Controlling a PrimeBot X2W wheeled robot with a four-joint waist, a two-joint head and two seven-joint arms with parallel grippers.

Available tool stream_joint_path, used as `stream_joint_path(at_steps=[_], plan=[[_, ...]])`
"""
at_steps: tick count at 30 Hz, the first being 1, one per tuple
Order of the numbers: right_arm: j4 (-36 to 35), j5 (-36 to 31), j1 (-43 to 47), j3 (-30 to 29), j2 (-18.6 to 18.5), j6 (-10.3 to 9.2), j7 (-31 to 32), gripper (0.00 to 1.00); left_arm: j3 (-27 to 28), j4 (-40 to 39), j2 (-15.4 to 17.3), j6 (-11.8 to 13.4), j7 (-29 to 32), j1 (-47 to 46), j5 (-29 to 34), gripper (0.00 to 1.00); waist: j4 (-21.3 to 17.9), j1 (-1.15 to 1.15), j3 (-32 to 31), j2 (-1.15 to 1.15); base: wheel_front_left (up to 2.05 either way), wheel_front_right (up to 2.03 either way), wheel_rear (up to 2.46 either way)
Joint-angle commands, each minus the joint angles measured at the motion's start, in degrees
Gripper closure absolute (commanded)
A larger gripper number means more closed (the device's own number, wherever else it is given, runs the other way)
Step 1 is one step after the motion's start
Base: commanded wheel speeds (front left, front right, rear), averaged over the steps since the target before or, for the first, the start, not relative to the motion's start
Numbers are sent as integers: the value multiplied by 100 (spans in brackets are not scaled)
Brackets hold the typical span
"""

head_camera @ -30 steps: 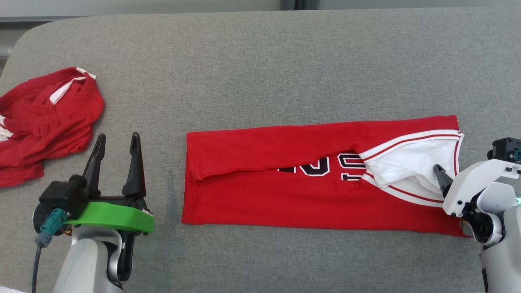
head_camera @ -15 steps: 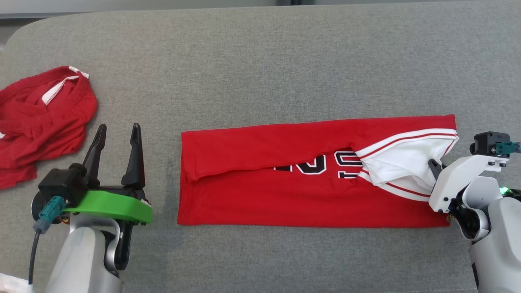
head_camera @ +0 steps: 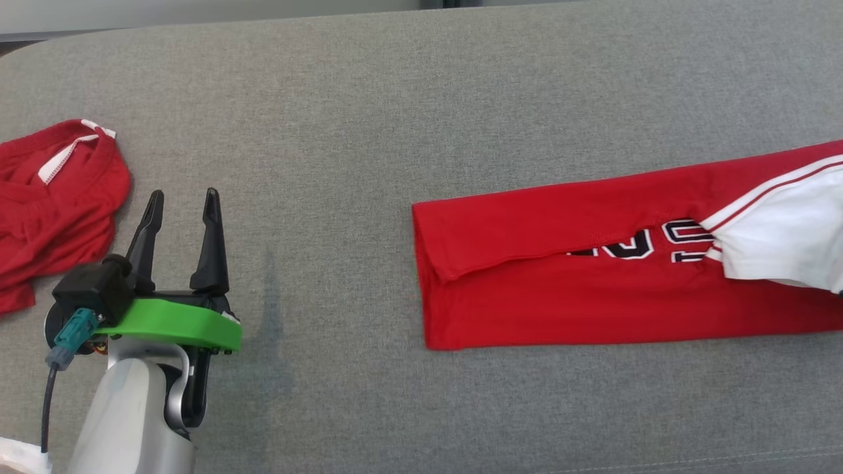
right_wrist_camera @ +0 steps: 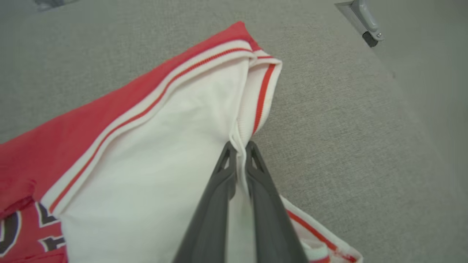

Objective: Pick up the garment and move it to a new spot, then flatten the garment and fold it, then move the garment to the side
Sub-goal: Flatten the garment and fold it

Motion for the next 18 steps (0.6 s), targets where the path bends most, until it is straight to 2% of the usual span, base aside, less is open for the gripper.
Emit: stream_joint_path(at_steps=[1,4,8,12,18], plan=[[-131,-121,26,-150,-44,-10,44,100,7,12,-9,-16,-15,38,-30,0,6,0,-40,0,0,0,0],[-367,-324,178,-281,-108,-10,137,100,-9,42,-17,-16,-15,89,-74,0,14,0,-117,0,0,0,0],[-776,-393,354,-73,34,-10,330,100,-33,84,-38,-17,-15,155,-86,0,26,0,-263,0,0,0,0],[-1358,-266,676,575,369,-5,667,100,-65,104,-72,-17,-15,222,-103,0,90,0,-404,0,0,0,0],[-2274,6,1037,1927,716,-8,1049,100,-74,126,-103,-17,-15,282,-115,0,130,0,-515,0,0,0,0]])
